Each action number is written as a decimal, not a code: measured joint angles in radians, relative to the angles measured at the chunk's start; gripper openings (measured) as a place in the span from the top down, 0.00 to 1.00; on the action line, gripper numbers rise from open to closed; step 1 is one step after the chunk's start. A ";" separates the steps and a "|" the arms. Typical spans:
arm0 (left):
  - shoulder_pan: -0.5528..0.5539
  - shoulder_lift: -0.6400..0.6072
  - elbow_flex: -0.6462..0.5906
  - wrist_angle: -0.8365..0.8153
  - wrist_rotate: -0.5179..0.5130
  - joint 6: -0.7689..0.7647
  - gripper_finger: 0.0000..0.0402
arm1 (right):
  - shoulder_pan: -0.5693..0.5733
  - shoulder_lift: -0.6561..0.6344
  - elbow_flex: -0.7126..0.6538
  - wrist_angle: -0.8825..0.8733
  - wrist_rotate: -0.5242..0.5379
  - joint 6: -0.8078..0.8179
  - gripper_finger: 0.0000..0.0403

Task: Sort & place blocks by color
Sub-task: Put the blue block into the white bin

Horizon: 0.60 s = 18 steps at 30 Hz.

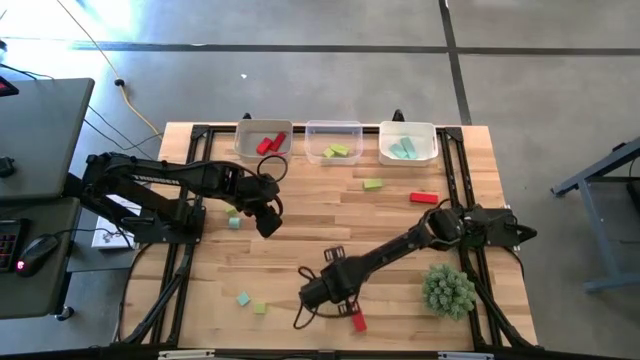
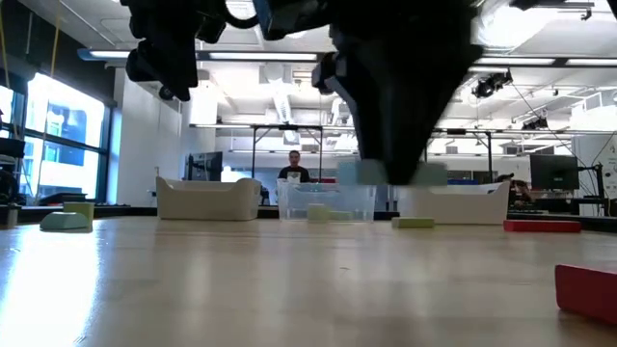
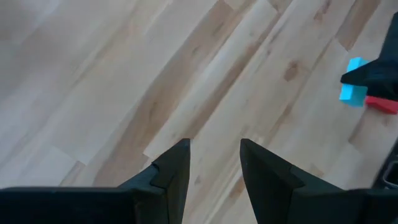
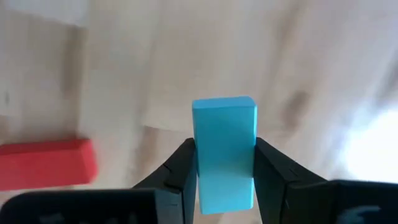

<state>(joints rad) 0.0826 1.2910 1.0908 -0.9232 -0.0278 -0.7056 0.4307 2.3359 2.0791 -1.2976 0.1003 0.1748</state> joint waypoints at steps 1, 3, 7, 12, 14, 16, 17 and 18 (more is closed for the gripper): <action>0.000 0.000 0.000 0.000 -0.013 0.001 0.67 | -0.006 -0.009 0.000 -0.013 0.018 0.000 0.77; 0.000 0.000 0.000 0.000 -0.026 0.001 0.67 | -0.021 -0.021 -0.001 -0.039 0.044 0.000 0.77; 0.000 0.000 0.000 0.000 -0.028 0.002 0.67 | -0.050 -0.055 -0.001 -0.100 0.101 0.008 0.77; 0.000 0.000 0.000 0.001 -0.056 0.014 0.67 | -0.099 -0.101 -0.001 -0.162 0.177 0.035 0.77; 0.000 0.000 0.000 0.001 -0.065 0.027 0.67 | -0.118 -0.123 -0.001 -0.179 0.207 0.044 0.77; 0.000 0.000 0.000 0.001 -0.067 0.028 0.67 | -0.136 -0.144 -0.001 -0.190 0.235 0.056 0.77; 0.001 0.000 0.000 0.001 -0.066 0.031 0.67 | -0.144 -0.154 -0.001 -0.195 0.253 0.062 0.77; 0.002 0.000 0.000 0.001 -0.067 0.037 0.67 | -0.153 -0.165 -0.001 -0.205 0.270 0.071 0.77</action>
<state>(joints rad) 0.0841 1.2907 1.0908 -0.9221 -0.0944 -0.6684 0.2779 2.1706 2.0785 -1.5022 0.3703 0.2456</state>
